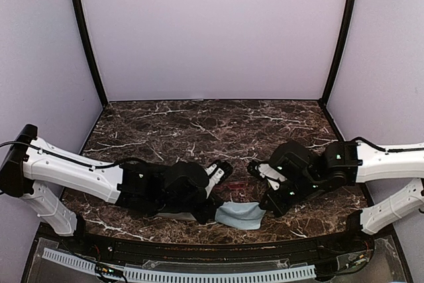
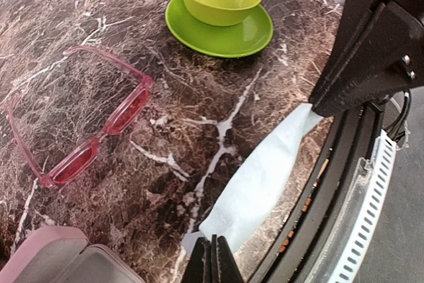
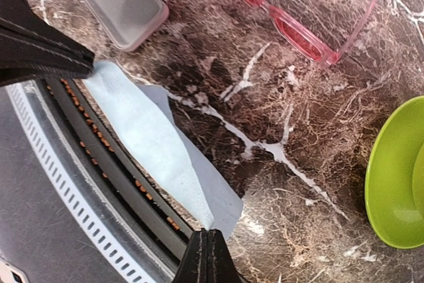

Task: Organize the sunglasses
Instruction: Fold the glasses cleaning cloth at the center of the board.

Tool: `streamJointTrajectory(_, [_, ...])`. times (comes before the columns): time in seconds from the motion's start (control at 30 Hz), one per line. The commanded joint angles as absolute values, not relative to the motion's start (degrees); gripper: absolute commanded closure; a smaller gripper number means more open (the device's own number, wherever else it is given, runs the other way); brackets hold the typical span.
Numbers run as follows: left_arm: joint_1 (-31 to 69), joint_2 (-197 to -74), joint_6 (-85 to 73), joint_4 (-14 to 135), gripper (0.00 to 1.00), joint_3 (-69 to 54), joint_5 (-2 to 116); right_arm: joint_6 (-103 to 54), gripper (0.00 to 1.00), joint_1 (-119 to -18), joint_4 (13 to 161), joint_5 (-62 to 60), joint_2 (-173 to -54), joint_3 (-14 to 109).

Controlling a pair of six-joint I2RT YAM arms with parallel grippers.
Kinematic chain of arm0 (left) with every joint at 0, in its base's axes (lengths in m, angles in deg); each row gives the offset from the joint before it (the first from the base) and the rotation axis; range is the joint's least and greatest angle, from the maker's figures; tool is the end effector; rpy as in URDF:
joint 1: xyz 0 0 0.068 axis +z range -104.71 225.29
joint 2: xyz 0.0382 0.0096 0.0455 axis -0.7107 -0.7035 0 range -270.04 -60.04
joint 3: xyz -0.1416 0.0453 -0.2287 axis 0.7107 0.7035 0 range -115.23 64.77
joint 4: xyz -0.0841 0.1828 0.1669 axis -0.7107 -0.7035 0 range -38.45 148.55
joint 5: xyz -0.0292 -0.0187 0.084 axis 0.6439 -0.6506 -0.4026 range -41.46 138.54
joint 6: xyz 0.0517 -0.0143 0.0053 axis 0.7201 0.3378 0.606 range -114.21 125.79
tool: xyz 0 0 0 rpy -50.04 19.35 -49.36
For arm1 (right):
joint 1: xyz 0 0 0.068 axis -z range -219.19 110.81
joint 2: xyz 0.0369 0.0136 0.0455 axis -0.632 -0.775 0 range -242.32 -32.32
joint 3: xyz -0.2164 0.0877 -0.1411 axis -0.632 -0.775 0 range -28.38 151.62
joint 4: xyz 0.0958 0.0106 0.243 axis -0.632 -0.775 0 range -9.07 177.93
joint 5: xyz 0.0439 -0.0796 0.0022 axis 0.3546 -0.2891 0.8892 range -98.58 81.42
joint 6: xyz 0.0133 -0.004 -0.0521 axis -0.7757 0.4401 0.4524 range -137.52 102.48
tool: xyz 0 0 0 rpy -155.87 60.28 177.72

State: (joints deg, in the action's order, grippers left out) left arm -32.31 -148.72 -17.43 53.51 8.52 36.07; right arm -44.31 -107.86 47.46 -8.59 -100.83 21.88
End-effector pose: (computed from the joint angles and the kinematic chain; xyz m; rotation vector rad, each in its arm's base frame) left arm 0.0804 -0.3296 0.2305 0.9419 2.1055 -0.7155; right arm 0.0845 0.2158 0.2458 -0.9717 2.5395 0.5632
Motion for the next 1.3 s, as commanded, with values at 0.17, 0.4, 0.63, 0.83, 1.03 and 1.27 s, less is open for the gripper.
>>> streamJointTrajectory(0.17, [-36.6, -144.4, -19.3, 50.1, 1.0, 7.0, 34.0, -47.6, 1.0, -112.0, 48.3, -7.0, -95.6, 23.0])
streamJointTrajectory(0.4, [-38.5, -143.3, -20.7, 49.2, 1.0, 7.6, 32.1, -49.3, 1.0, -114.1, 48.4, -7.6, -95.0, 22.4])
streamJointTrajectory(0.63, [-38.7, -142.6, -22.5, 50.3, 1.0, 10.2, 31.1, -50.5, 1.0, -114.3, 48.0, -9.6, -95.5, 21.6])
streamJointTrajectory(0.83, [-38.2, -144.4, -22.6, 50.0, 1.0, 10.5, 30.7, -50.9, 1.0, -114.3, 47.2, -12.0, -98.3, 21.3])
streamJointTrajectory(1.03, [-36.3, -145.7, -22.3, 51.2, 1.0, 11.2, 32.0, -50.5, 1.0, -113.7, 46.7, -14.5, -101.0, 21.7])
streamJointTrajectory(1.27, [-34.7, -147.7, -21.4, 51.9, 1.0, 11.0, 33.0, -49.2, 1.0, -111.2, 47.1, -15.9, -103.0, 22.3])
